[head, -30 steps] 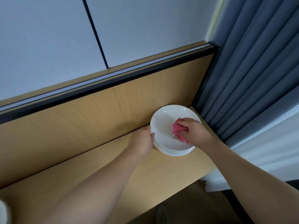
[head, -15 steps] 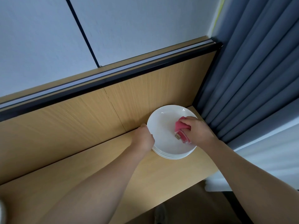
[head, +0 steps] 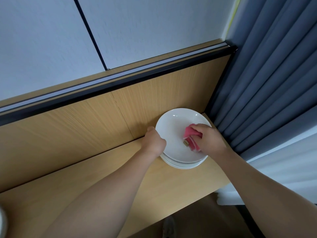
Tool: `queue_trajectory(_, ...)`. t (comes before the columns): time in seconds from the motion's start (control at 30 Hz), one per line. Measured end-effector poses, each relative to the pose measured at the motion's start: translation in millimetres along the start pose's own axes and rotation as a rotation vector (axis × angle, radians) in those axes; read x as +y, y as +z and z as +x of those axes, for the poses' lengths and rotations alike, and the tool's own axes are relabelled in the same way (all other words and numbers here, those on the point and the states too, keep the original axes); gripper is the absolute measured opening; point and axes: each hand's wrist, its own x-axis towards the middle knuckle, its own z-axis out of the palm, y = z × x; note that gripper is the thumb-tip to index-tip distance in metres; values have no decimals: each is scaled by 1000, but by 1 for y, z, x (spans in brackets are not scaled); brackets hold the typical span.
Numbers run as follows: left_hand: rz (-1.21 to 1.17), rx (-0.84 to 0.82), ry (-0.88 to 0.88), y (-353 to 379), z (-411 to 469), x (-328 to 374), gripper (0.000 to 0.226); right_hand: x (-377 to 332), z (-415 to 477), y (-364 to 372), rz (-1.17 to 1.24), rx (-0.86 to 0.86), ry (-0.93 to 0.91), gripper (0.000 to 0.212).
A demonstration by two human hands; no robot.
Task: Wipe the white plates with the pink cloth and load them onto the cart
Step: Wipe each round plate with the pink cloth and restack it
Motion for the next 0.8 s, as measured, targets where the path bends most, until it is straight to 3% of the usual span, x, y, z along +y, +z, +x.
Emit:
queue_trajectory(0.37,-200,120,61,-44,-31,-39,28,-61,0,-3,-32,55,-264,35)
queue_trajectory(0.8,-266,276,-59,-135,-98,-170,30,-172,-45,113,-273,-150,-445,26)
